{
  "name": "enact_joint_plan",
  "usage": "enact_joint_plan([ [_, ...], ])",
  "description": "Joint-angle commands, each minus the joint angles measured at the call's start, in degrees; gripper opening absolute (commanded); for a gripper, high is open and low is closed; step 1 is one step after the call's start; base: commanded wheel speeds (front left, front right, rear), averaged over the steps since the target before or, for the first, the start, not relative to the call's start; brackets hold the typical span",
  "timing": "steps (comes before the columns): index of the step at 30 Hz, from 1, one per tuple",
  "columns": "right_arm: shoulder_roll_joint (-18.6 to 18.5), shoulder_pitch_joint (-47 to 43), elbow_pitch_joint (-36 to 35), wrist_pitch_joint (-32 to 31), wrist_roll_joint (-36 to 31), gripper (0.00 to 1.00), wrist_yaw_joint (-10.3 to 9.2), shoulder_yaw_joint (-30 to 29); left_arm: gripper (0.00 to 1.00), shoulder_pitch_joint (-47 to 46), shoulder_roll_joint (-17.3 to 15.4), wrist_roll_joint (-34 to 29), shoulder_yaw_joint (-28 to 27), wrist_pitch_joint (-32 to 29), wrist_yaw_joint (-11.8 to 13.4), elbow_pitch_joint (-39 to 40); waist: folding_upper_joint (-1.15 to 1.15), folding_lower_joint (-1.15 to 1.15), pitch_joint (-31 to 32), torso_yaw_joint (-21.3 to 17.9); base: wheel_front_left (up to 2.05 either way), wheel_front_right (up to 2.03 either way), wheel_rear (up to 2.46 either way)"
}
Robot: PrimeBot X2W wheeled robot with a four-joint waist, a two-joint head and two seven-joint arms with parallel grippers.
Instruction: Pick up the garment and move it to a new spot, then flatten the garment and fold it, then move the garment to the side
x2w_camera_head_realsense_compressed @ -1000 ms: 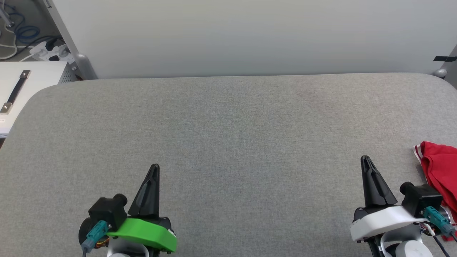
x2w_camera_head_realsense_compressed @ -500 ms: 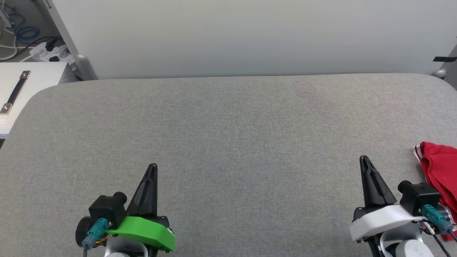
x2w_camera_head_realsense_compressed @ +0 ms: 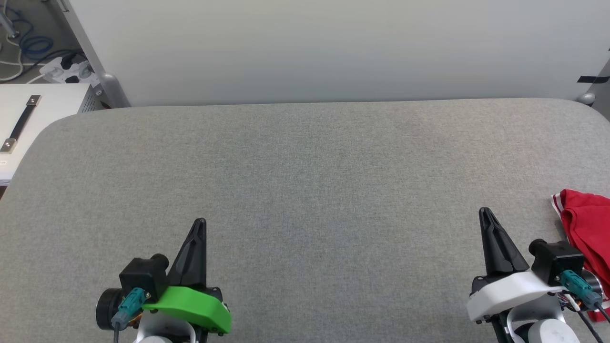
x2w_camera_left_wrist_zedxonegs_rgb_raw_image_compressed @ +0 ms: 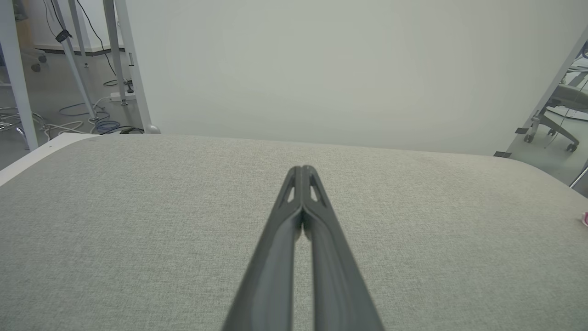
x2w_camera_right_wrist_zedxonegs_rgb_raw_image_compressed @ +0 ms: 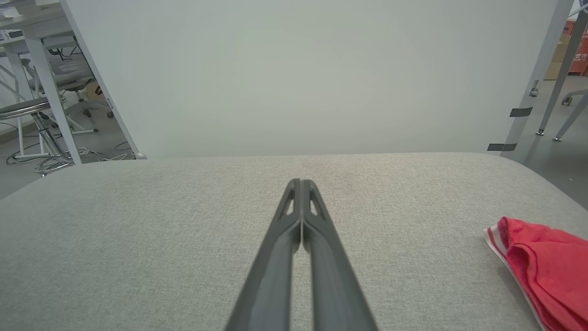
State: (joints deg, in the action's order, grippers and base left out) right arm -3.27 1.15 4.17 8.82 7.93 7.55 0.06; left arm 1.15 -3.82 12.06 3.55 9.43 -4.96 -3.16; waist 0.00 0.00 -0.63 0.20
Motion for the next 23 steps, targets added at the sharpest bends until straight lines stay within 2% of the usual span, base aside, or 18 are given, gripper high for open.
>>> enact_joint_plan([
  [1, 0.1, -0.4, -0.4, -0.4, -0.8, 0.0, -0.02, 0.0, 0.0, -0.4, 0.2, -0.7, -0.2, -0.4, 0.4, 0.2, 0.0, 0.0, 0.0, 0.0, 0.0, 0.0, 0.0],
  [23, 0.2, -0.6, -1.4, -2.7, -2.8, 0.0, -0.04, 0.0, 0.0, -0.6, 0.4, -3.9, -1.1, -2.9, 1.7, 1.0, 0.0, 0.0, 0.2, -0.1, 0.0, 0.0, 0.0],
])
